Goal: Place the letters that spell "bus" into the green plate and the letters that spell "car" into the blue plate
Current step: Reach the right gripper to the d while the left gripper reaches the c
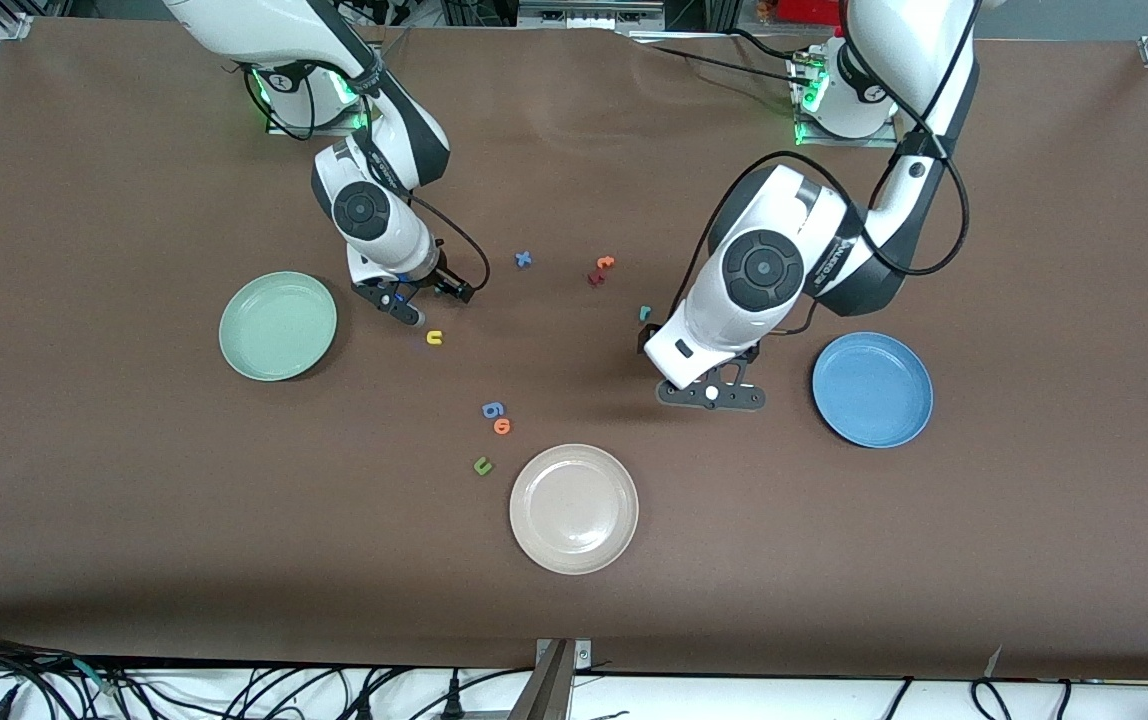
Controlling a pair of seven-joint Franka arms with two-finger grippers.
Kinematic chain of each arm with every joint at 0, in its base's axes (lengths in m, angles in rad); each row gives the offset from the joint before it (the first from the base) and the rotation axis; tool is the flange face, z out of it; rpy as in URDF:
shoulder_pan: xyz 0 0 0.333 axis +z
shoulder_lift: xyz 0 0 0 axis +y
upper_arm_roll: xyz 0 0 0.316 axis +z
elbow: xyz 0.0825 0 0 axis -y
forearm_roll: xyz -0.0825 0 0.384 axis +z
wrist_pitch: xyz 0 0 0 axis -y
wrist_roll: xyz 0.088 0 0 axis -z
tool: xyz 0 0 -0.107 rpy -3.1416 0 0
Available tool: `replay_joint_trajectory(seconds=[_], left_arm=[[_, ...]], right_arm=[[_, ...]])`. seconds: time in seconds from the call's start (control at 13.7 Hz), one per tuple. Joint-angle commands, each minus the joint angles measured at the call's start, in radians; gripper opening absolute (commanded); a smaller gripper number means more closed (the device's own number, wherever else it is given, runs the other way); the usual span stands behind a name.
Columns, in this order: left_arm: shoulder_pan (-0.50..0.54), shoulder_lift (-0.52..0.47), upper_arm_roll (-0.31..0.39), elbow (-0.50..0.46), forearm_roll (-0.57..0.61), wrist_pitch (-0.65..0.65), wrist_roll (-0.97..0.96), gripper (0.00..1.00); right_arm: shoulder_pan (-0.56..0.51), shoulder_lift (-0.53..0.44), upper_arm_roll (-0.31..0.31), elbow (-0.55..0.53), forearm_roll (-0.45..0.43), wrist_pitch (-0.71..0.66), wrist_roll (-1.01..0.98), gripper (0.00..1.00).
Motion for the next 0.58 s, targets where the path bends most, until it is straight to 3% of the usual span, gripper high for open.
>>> replay_joint_trajectory(seconds=[0.0, 0.15, 0.37, 0.51], left_arm=[[-0.018, 0.042, 0.003, -0.009, 0.048, 0.056, -0.048, 0.92], [-0.045, 0.054, 0.002, -0.036, 0.099, 0.116, -0.138, 0.83], [-0.068, 0.090, 0.002, -0.046, 0.142, 0.168, -0.291, 0.86], [-0.067, 0.088, 0.002, -0.122, 0.142, 0.259, -0.315, 0.86]], right_arm=[[-0.002, -0.002, 0.004, -0.027, 0.005, 0.042, -0.014, 0.79], [-0.001, -0.002, 0.004, -0.027, 0.005, 0.043, -0.017, 0.69], [-0.002, -0.002, 0.004, -0.029, 0.005, 0.043, -0.025, 0.45], [-0.002, -0.002, 0.003, -0.027, 0.005, 0.042, -0.043, 0.30]])
